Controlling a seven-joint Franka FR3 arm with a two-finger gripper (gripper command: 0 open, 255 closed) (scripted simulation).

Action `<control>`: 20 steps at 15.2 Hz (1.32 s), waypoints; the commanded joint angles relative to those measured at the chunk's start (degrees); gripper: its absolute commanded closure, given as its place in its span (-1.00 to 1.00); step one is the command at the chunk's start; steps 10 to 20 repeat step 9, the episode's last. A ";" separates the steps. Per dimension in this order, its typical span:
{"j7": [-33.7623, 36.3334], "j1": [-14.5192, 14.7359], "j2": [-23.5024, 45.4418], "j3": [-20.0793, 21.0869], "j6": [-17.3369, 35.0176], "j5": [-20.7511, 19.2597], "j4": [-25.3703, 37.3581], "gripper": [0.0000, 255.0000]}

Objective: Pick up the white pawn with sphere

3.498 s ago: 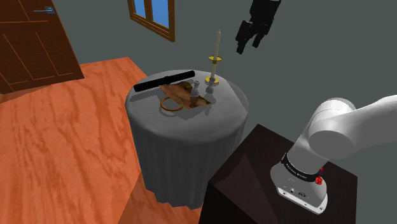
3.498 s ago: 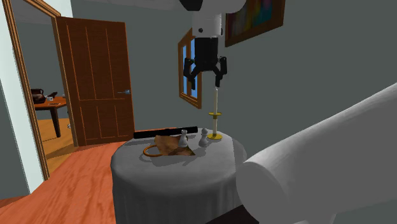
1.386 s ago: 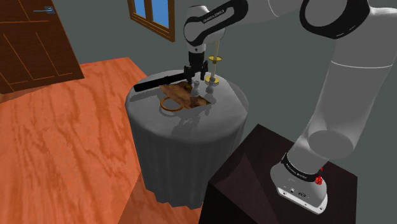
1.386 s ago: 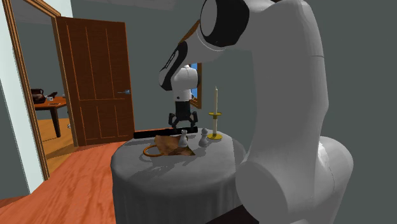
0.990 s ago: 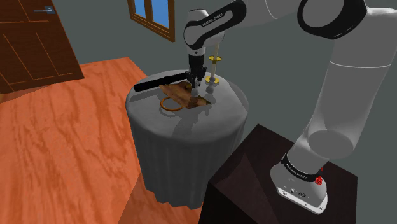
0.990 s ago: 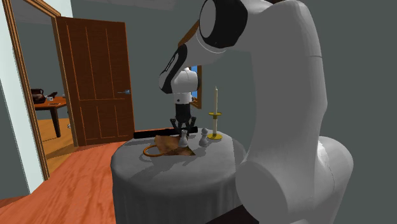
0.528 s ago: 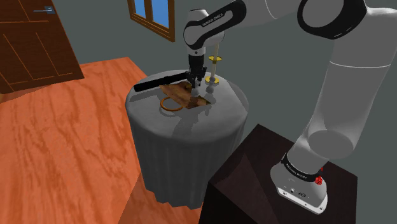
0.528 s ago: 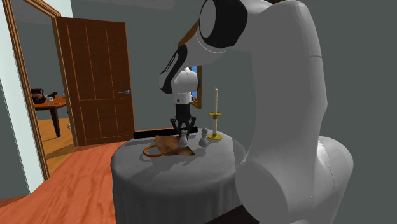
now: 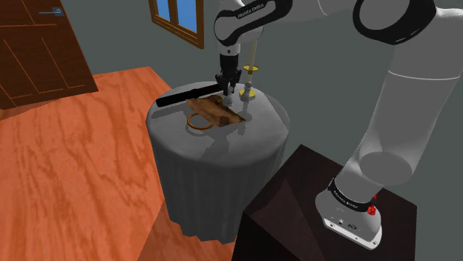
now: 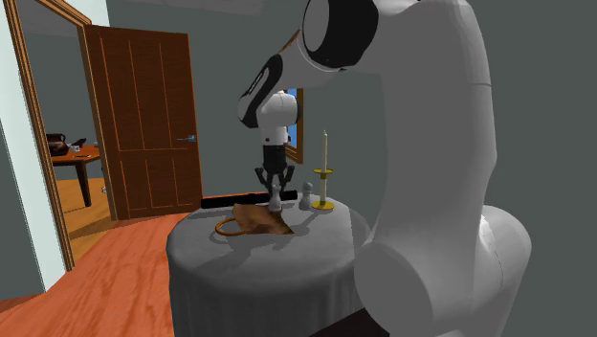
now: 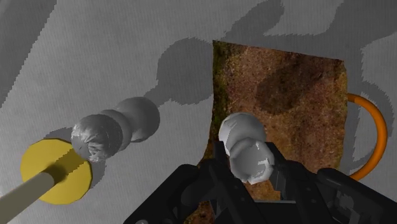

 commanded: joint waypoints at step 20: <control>0.12 -0.01 -1.81 -0.07 -5.68 -0.21 3.86 1.00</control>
